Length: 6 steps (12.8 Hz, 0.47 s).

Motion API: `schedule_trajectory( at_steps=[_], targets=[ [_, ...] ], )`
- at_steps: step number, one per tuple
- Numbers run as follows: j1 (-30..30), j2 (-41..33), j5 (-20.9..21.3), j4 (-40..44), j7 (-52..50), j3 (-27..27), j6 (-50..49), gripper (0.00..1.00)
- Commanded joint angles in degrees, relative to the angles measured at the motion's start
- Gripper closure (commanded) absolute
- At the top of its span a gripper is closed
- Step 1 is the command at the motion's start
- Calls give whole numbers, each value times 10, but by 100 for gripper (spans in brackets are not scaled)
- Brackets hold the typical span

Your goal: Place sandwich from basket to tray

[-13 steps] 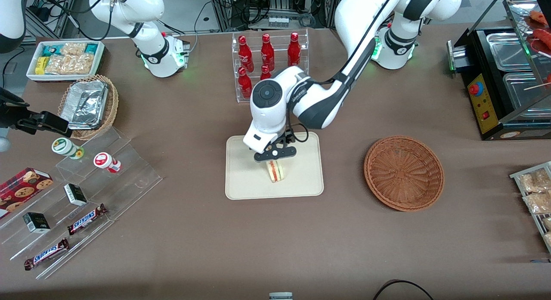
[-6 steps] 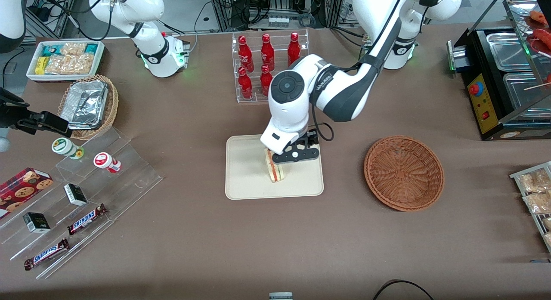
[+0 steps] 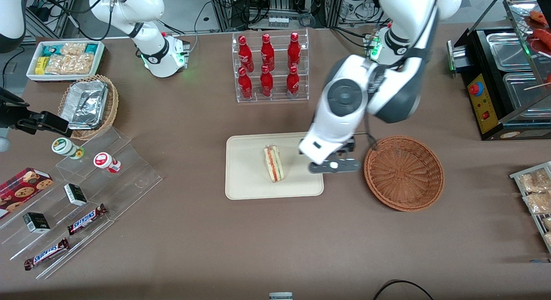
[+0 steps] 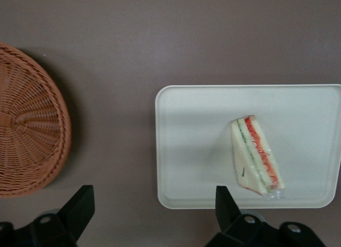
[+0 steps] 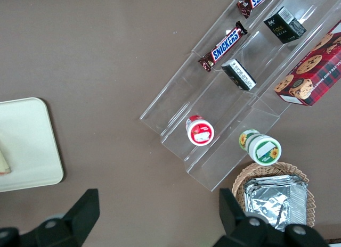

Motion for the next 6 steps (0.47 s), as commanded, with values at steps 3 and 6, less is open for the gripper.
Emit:
schedule_trajectory(
  at_steps=[3,6],
  targets=[
    [-6,-82,-26,-83,129,73,-31,0],
    [-7,-116,-20,-79,216,134,-105,0]
  ],
)
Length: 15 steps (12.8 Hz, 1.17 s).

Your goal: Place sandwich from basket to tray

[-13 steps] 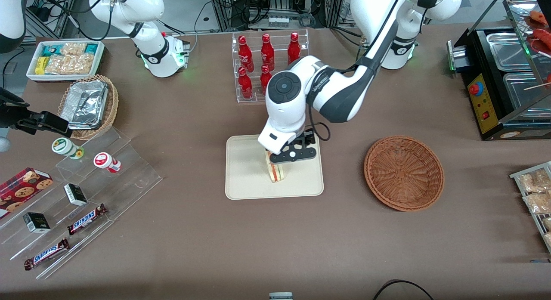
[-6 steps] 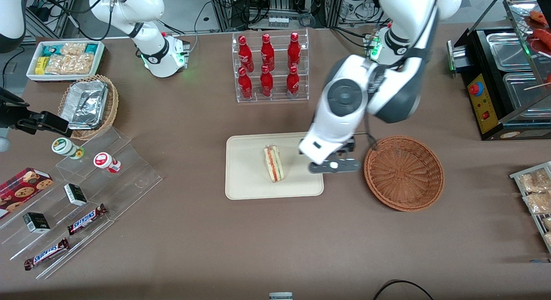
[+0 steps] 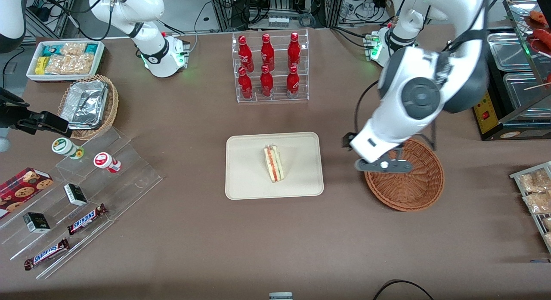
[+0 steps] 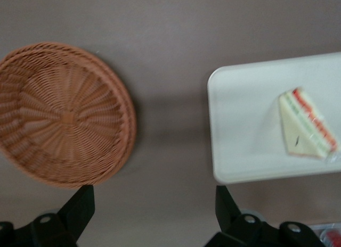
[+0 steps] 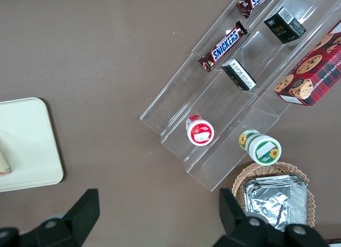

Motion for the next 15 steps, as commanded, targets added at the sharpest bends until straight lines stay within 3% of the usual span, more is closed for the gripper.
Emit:
schedule_trajectory(
  at_steps=[1,5,11,12,15],
  targets=[
    [-9,-46,3,-16,53,44,-40,0],
    [-8,-94,52,-16,56,49,-87,0],
    [-6,-133,64,-16,56,48,-124,0],
    [24,-133,64,-16,57,41,-124,0],
    [129,-136,78,-16,57,-75,-123,0]
  ],
)
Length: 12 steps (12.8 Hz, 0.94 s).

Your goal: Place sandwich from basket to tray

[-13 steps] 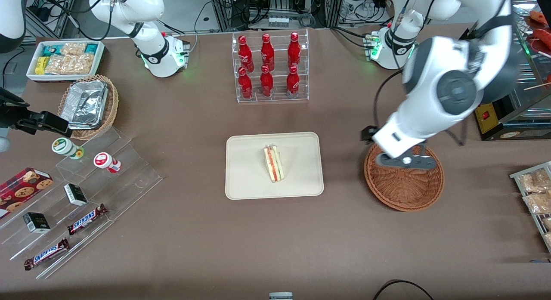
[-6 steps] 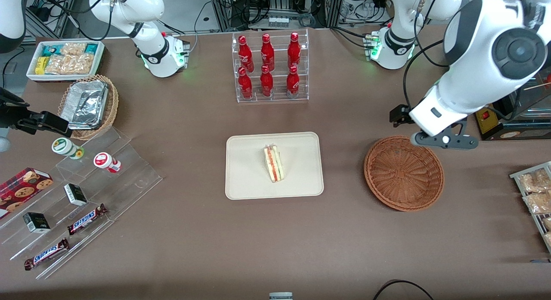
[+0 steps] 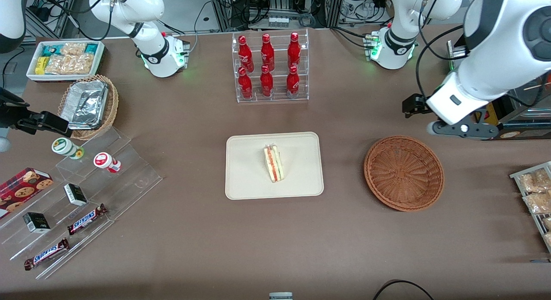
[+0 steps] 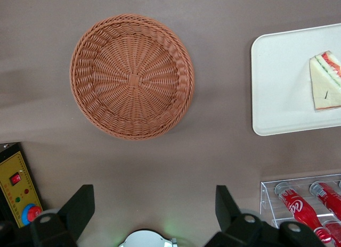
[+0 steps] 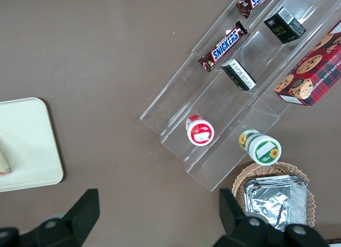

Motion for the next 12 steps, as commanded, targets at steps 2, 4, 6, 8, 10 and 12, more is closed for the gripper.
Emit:
schedule_trajectory(
  at_steps=[2,4,6,8,10,12],
  targets=[
    [156,-24,19,-14,4,-161,-3,0],
    [268,-30,21,-17,5,-261,-4,0],
    [368,-31,21,-18,7,-342,-11,0],
    [384,-40,39,-18,7,-352,-23,0],
    [415,-60,41,-33,7,-373,-31,0],
    [426,-67,41,-42,7,-380,-31,0]
  ],
)
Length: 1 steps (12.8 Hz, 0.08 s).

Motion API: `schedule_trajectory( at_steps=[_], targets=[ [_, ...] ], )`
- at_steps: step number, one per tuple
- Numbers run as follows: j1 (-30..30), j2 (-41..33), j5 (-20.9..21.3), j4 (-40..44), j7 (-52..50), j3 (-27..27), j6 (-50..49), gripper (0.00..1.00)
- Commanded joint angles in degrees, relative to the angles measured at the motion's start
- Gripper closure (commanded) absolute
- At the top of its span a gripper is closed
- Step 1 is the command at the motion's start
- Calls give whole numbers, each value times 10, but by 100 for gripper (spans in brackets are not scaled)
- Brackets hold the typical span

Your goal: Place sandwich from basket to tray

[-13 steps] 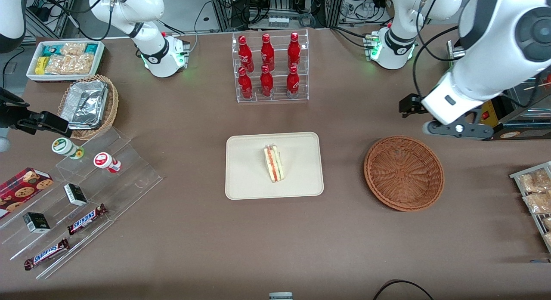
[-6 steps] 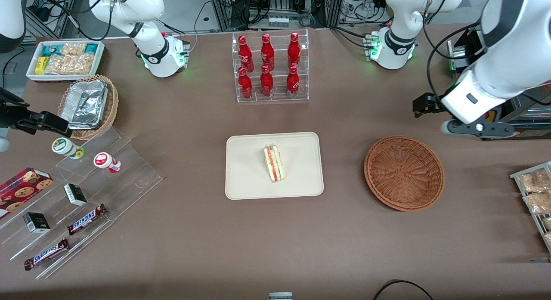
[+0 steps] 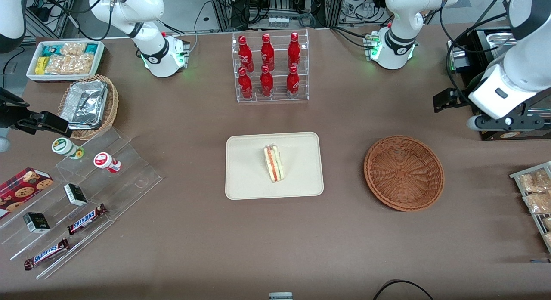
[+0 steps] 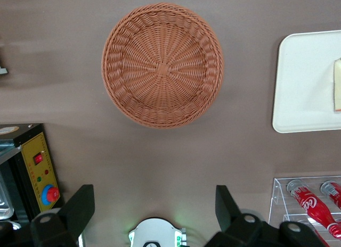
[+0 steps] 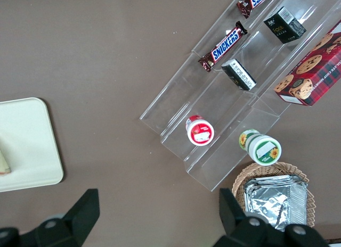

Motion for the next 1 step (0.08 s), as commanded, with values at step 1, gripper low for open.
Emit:
schedule_trajectory(
  at_steps=[1],
  targets=[
    [22,-29,8,-30,5,-17,-1,0]
  ],
)
